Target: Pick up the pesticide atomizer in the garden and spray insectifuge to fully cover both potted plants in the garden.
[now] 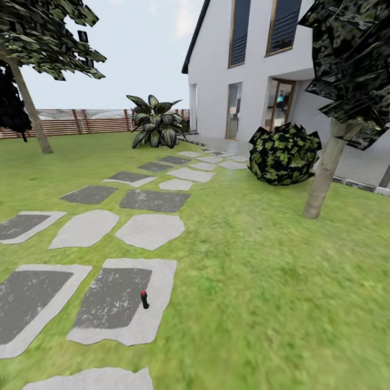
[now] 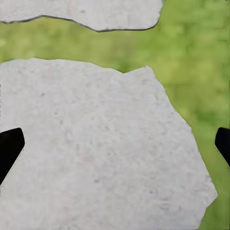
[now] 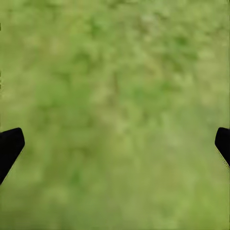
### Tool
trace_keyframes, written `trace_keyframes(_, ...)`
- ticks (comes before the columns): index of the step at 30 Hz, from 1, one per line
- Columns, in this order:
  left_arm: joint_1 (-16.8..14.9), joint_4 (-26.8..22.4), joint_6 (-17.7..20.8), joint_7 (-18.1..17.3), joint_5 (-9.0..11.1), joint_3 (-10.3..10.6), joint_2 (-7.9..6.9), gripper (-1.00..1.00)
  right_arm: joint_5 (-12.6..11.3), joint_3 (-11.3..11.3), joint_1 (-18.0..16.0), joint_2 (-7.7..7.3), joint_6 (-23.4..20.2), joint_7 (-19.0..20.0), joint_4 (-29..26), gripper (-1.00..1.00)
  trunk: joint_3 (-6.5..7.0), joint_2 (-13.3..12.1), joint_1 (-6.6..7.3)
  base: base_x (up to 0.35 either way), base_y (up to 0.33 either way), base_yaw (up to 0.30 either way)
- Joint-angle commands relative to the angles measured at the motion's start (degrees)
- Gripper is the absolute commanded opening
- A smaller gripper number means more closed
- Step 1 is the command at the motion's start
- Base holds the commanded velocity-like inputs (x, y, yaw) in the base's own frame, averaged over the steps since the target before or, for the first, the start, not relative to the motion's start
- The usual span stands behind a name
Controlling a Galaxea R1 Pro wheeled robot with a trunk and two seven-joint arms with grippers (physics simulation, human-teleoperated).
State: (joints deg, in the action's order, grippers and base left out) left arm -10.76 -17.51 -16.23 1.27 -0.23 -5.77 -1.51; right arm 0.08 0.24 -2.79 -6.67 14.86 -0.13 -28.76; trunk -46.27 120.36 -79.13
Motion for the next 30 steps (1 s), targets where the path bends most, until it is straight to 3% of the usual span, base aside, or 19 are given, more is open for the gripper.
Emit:
trace_keyframes(1, 0.0, 0.1, -0.2, 0.1, 0.0, -0.1, 0.01, 1.00, 0.0, 0.0, 0.0, -0.03, 0.2, 0.0, 0.0, 1.00, -0.05, 0.0, -0.02, 0.283, 0.000, 0.188)
trace_keyframes(18, 0.0, 0.0, -0.2, 0.1, 0.0, 0.0, 0.01, 1.00, 0.0, 0.0, 0.0, -0.03, 0.2, 0.0, 0.0, 1.00, -0.05, 0.0, -0.02, 0.276, 0.000, 0.262)
trace_keyframes(30, 0.0, 0.1, -0.2, 0.0, 0.0, 0.0, 0.01, 1.00, 0.0, 0.0, 0.0, -0.02, 0.2, 0.0, 0.0, 1.00, -0.05, 0.0, -0.02, 0.241, -0.096, 0.032)
